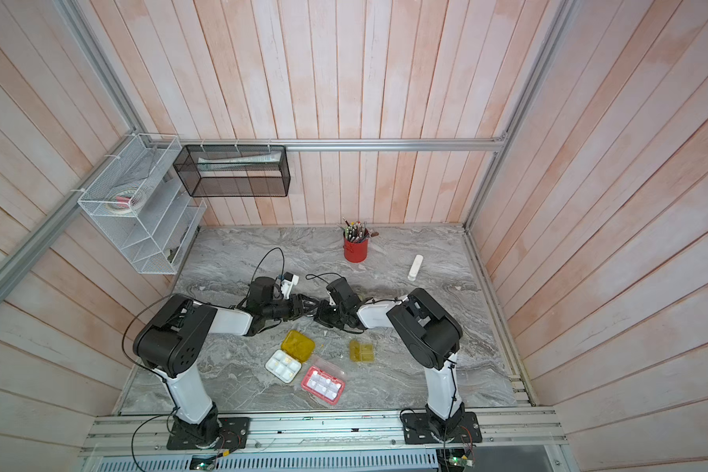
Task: Close pillboxes
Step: Close the lid on the pillbox.
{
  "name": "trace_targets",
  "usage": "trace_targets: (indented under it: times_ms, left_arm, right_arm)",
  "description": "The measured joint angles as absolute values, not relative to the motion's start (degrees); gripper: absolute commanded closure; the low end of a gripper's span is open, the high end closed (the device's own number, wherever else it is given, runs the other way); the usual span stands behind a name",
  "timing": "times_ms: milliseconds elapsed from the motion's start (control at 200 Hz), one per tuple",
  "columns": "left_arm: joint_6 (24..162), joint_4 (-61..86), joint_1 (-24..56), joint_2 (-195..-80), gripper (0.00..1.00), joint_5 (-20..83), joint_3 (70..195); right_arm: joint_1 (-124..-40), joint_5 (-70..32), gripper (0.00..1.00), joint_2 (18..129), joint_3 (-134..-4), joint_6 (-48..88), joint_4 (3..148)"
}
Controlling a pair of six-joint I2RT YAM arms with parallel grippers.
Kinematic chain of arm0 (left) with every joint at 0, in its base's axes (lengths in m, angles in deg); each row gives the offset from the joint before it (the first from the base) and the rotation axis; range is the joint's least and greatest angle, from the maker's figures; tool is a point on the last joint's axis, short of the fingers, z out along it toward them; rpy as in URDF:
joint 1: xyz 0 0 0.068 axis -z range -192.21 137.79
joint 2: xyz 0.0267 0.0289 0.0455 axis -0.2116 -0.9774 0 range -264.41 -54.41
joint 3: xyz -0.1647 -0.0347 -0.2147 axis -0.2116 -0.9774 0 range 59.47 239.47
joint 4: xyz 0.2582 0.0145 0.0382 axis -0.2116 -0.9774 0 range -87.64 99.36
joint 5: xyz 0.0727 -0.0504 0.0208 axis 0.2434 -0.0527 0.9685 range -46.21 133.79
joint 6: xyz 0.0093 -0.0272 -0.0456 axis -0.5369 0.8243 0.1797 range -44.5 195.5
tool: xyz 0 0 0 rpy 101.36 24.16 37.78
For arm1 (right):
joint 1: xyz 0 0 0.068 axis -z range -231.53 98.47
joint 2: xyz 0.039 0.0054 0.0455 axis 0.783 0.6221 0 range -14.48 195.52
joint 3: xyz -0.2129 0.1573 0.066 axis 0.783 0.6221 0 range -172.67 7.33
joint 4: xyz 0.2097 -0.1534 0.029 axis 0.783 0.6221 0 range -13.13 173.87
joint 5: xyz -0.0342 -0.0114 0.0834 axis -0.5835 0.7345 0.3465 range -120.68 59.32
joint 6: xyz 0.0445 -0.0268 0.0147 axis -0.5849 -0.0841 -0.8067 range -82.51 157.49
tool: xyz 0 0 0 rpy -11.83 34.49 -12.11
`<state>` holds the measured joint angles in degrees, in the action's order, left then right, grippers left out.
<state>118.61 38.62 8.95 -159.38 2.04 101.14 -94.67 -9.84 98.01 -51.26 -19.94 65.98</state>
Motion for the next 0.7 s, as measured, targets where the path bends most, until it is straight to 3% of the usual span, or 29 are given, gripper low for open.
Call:
trace_targets:
  times_ms: [355, 700]
  left_arm:
    - [118.2, 30.1, 7.2, -150.3, 0.5, 3.0, 103.9]
    - [116.2, 20.7, 1.7, -136.2, 0.5, 5.3, 103.7]
  right_arm:
    - [-94.7, -10.5, 1.0, 94.0, -49.5, -18.5, 66.5]
    - [-94.5, -13.7, 0.98, 81.3, -49.5, -10.2, 69.0]
